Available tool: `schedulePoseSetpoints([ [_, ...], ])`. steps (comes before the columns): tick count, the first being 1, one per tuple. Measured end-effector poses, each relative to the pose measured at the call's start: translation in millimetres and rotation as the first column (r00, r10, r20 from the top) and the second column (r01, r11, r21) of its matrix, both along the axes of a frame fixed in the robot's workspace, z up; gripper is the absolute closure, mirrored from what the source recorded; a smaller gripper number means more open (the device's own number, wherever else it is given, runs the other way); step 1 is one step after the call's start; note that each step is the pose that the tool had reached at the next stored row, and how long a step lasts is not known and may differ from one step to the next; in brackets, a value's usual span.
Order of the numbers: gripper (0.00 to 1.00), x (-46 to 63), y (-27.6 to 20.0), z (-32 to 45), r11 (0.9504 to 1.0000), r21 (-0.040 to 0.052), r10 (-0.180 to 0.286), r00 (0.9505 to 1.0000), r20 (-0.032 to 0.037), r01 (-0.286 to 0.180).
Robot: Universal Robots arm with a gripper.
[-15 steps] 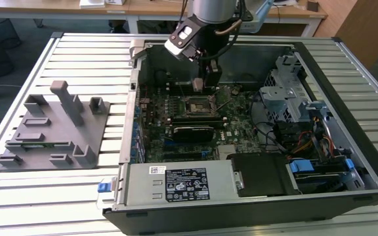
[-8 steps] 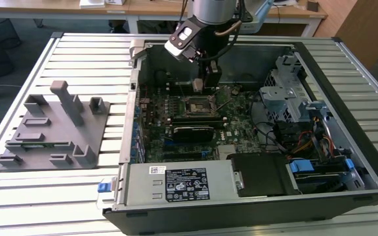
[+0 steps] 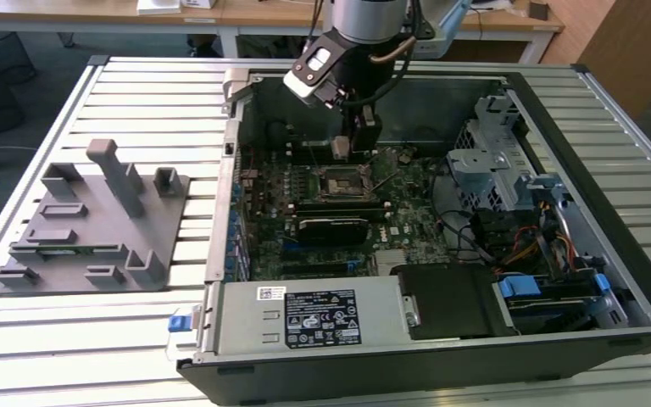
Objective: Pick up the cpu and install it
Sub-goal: 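Place the cpu into insertion slot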
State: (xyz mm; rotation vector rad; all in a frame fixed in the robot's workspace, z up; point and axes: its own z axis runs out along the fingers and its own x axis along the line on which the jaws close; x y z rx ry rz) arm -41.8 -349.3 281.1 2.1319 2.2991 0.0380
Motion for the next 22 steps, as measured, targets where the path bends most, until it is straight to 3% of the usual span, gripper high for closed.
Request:
schedulePoseSetpoints([
  [22,0.46,0.0,0.0,-6.5,1.0,-0.0002,0.0,1.0,0.0,0.0],
])
